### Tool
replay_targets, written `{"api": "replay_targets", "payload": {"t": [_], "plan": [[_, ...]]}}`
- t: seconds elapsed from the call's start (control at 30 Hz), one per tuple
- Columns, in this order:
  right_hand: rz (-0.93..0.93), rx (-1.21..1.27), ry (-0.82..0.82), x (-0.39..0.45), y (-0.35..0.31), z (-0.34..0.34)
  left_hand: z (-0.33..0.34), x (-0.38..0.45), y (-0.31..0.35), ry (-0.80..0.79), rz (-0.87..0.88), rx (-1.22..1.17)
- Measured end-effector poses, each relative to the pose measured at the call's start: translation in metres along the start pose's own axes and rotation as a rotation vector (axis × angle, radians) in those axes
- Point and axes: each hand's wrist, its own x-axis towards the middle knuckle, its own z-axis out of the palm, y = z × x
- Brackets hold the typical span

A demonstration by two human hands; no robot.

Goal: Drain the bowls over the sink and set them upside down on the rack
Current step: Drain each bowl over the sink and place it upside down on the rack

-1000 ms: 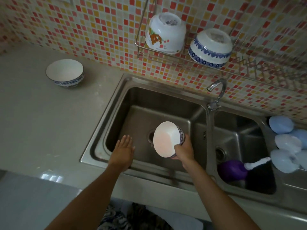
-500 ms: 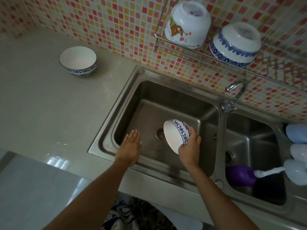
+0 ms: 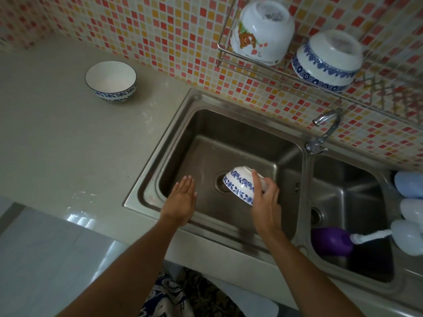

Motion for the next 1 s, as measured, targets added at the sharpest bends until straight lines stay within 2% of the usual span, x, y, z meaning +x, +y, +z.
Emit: {"api": "replay_targets", "payload": {"t": [0.1, 0.17, 0.23, 0.3, 0.37, 0.4, 0.47, 0.6, 0.77, 1.0], "plan": [[0.105, 0.097, -0.040, -0.002, -0.003, -0.005, -0.003, 0.001, 0.001, -0.015, 0.020, -0.009], [0.245, 0.255, -0.073, 0.002, -0.006, -0.013, -0.008, -0.001, 0.001, -0.051, 0.052, 0.002], [0.449, 0.559, -0.077, 0.011, -0.009, -0.027, -0.017, -0.001, 0.001, -0.036, 0.102, -0.003], [0.658, 0.906, -0.102, 0.023, -0.009, -0.050, -0.036, 0.007, 0.005, 0.061, 0.139, -0.031], [0.836, 1.239, -0.257, 0.030, -0.006, -0.076, -0.071, 0.025, 0.013, 0.188, 0.188, -0.037], [0.863, 1.399, -0.341, 0.031, -0.005, -0.089, -0.094, 0.036, 0.019, 0.261, 0.212, -0.035], [0.833, 1.603, -0.444, 0.032, -0.006, -0.112, -0.141, 0.058, 0.034, 0.397, 0.236, -0.030], [0.745, 1.754, -0.437, 0.045, -0.022, -0.160, -0.230, 0.095, 0.068, 0.594, 0.345, 0.011], [0.605, 1.984, -0.331, 0.078, -0.044, -0.216, -0.286, 0.128, 0.100, 0.561, 0.408, 0.112], [0.452, 2.144, -0.060, 0.134, -0.053, -0.255, -0.285, 0.147, 0.103, 0.450, 0.368, 0.195]]}}
